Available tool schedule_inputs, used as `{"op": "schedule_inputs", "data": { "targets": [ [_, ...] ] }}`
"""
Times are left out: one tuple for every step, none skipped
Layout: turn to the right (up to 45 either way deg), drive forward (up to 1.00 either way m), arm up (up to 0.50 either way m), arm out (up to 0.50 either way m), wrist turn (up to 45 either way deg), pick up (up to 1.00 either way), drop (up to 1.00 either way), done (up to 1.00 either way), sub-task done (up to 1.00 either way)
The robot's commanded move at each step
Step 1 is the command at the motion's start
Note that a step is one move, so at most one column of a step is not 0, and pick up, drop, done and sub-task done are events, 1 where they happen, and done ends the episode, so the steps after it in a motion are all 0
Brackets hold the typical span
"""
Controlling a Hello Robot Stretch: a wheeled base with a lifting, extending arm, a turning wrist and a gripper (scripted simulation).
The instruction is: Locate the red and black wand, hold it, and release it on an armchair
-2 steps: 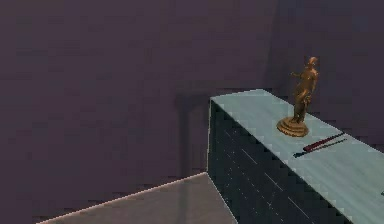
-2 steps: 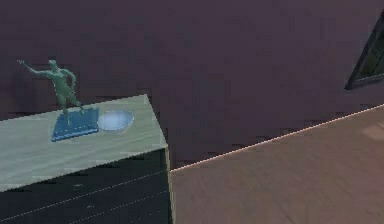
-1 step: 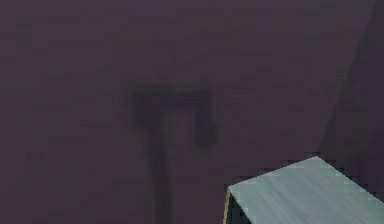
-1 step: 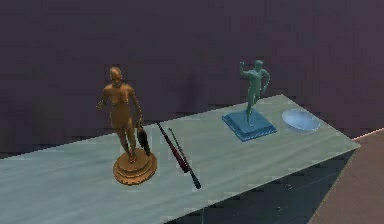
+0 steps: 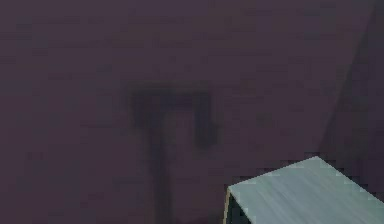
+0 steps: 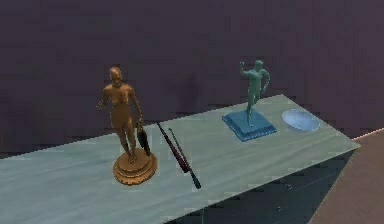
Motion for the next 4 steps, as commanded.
{"op": "schedule_inputs", "data": {
  "targets": [
    [0.0, 0.00, 0.38, 0.00, 0.0, 0.00, 0.00, 0.00, 0.00],
    [0.0, 0.00, 0.00, 0.20, 0.0, 0.00, 0.00, 0.00, 0.00],
    [0.0, 0.00, 0.00, 0.00, 45.0, 0.00, 0.00, 0.00, 0.00],
    [0.0, 0.00, 0.00, 0.00, 45.0, 0.00, 0.00, 0.00, 0.00]
  ]
}}
